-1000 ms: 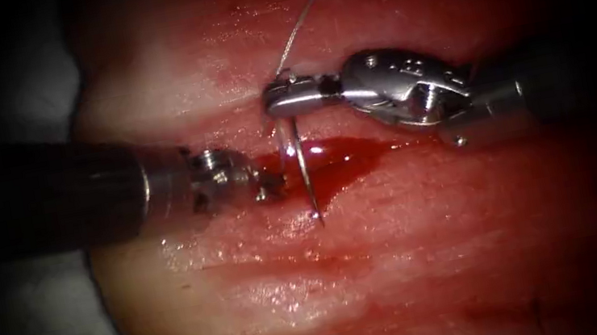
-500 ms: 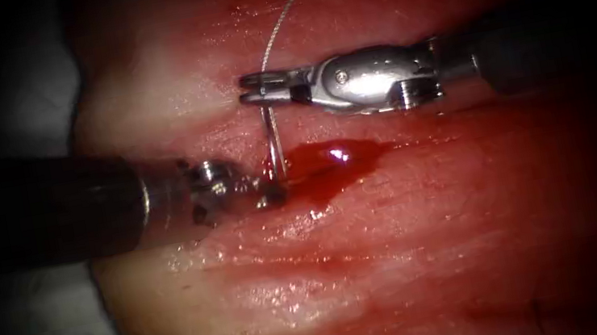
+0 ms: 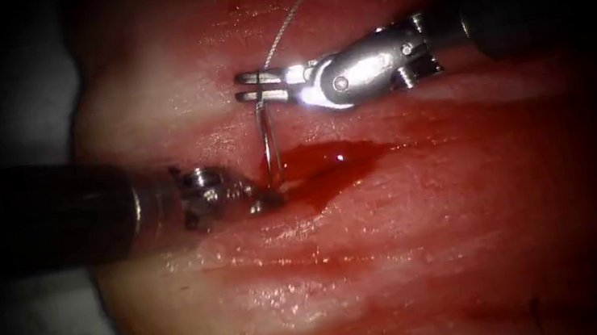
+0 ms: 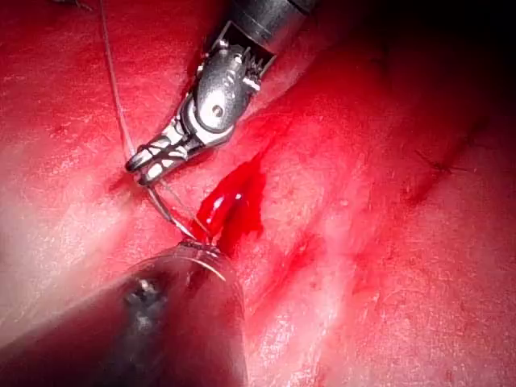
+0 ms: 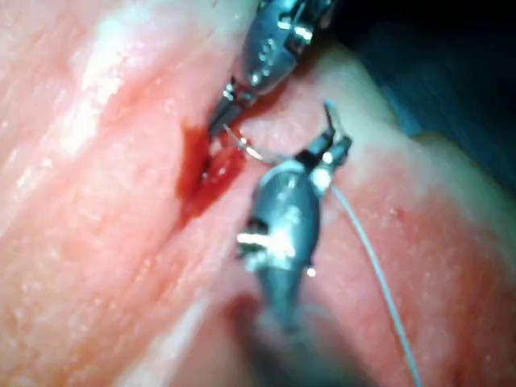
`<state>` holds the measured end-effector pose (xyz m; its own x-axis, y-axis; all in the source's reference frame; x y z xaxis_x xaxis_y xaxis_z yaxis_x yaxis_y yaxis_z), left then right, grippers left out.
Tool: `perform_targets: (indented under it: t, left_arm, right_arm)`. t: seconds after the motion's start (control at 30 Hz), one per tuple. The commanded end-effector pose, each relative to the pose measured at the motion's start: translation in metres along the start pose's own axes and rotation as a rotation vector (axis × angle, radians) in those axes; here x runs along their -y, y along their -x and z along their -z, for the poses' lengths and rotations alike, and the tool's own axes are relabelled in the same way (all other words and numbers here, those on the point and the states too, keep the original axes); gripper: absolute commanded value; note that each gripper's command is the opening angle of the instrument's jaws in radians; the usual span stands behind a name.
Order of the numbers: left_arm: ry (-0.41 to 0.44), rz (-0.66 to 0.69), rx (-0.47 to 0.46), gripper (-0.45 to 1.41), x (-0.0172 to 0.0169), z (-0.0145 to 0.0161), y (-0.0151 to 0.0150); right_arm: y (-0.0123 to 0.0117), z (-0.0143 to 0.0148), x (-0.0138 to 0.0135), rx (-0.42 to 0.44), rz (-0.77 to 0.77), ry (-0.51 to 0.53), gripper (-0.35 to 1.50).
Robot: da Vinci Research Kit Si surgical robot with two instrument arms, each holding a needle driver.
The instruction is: Wound Closure
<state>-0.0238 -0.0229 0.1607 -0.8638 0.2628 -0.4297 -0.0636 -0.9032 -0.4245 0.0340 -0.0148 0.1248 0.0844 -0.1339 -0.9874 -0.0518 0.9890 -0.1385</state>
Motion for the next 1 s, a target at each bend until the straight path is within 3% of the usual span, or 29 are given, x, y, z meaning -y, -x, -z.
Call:
perform_targets:
  t: [0.03,0.43,0.87,1.0]
  left_arm:
    - [0.006,-0.002,0.0,0.2,-0.0007,-0.001,0.0002]
    - [0.006,-0.011,0.002,0.17,-0.001,0.0002,0.0017]
    - [-0.002,-0.008,0.004,0.19,-0.0011,0.0005,0.0019]
    - [-0.002,-0.008,0.004,0.19,-0.0011,0.0005,0.0019]
  right_arm:
    - [0.0005,-0.0006,0.001,0.005,-0.001,-0.014,-0.35]
    - [0.0001,0.0008,0.0012,0.005,0.016,-0.075,-0.35]
    - [0.0004,0.0019,0.0013,0.005,0.164,-0.125,-0.35]
    - [0.0001,0.0016,0.002,0.002,0.197,-0.183,-0.35]
